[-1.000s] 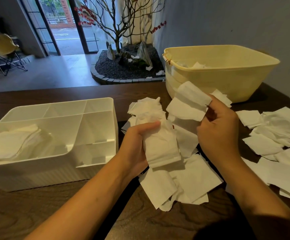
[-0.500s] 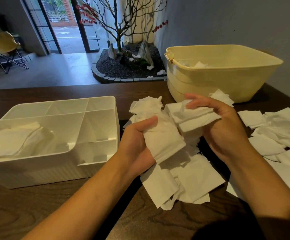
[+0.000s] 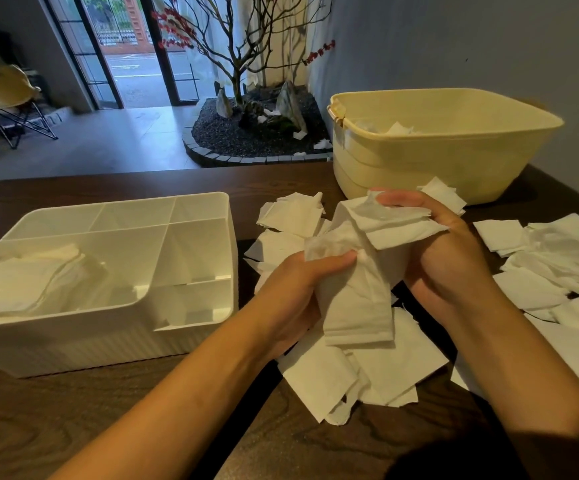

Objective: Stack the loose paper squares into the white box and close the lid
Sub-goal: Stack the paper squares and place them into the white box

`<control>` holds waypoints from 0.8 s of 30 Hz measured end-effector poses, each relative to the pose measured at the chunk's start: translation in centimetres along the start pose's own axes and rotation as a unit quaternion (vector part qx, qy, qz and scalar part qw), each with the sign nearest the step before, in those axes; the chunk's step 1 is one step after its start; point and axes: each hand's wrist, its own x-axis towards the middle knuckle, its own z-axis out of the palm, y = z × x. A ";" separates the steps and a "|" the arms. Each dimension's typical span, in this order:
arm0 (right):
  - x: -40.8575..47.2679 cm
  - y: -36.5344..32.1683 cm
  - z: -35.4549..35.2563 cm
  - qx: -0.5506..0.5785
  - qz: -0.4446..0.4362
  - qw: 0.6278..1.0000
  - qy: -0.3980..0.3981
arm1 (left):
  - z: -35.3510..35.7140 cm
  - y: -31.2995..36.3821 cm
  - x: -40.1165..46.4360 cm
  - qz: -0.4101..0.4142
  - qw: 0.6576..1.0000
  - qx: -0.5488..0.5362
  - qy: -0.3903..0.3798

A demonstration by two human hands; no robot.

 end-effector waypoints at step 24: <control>-0.2 -1.6 -1.0 -0.209 0.080 0.963 -0.149 | -2.6 0.5 0.9 0.012 0.945 -0.319 -0.072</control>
